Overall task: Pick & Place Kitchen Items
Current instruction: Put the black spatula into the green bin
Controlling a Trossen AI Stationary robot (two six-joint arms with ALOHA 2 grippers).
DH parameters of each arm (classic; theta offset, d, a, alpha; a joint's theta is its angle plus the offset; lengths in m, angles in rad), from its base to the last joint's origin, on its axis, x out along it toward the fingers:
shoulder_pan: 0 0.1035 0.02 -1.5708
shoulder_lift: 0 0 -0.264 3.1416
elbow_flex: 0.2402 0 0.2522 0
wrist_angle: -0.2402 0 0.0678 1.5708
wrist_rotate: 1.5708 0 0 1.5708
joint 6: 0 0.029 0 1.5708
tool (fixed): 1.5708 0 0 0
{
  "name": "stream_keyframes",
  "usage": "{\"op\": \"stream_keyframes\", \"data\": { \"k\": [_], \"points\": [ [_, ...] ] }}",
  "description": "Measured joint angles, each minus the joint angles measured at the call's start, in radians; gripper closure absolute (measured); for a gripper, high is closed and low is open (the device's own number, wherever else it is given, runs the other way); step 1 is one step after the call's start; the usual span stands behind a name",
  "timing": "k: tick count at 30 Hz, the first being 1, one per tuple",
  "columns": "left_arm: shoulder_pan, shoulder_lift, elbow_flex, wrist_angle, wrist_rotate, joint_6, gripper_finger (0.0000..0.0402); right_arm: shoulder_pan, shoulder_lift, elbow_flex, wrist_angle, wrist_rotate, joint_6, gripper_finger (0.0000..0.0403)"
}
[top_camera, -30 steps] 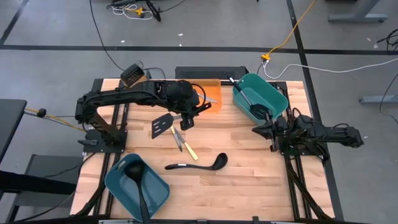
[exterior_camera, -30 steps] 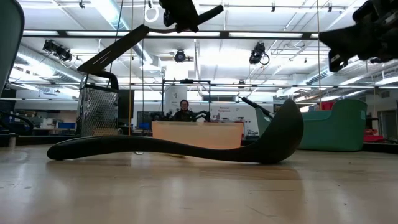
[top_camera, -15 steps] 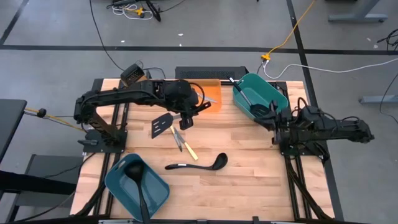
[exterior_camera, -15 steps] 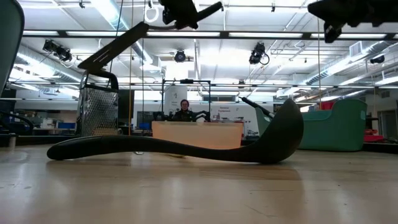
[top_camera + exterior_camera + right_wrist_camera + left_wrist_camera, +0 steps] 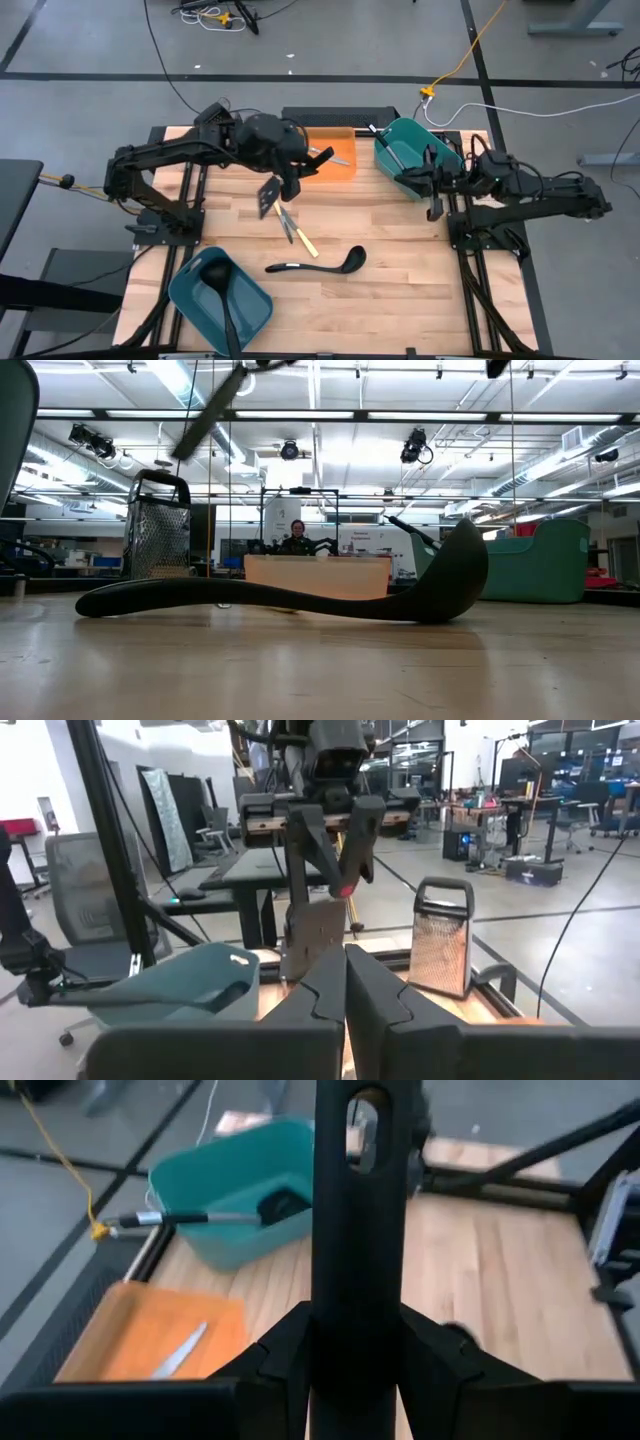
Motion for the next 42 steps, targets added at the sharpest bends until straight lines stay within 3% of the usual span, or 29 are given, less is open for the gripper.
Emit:
{"op": "stream_keyframes", "data": {
  "k": [14,29,34,42],
  "points": [
    [-0.001,-0.056,0.001,0.084,0.001,0.002,0.0283,0.000,0.237,0.251,0.012,-0.021,0.002,0.0387],
    [-0.001,-0.056,0.001,0.116,0.038,0.008,0.0283,0.000,0.305,0.252,0.114,-0.054,0.004,0.0376],
    [-0.001,-0.056,0.001,0.162,0.092,0.019,0.0283,-0.001,0.313,0.251,0.162,-0.002,0.047,0.0372],
    [-0.001,-0.056,0.001,0.237,0.173,0.037,0.0283,-0.007,0.314,0.251,0.184,0.008,0.055,0.0309]
  ]
}}
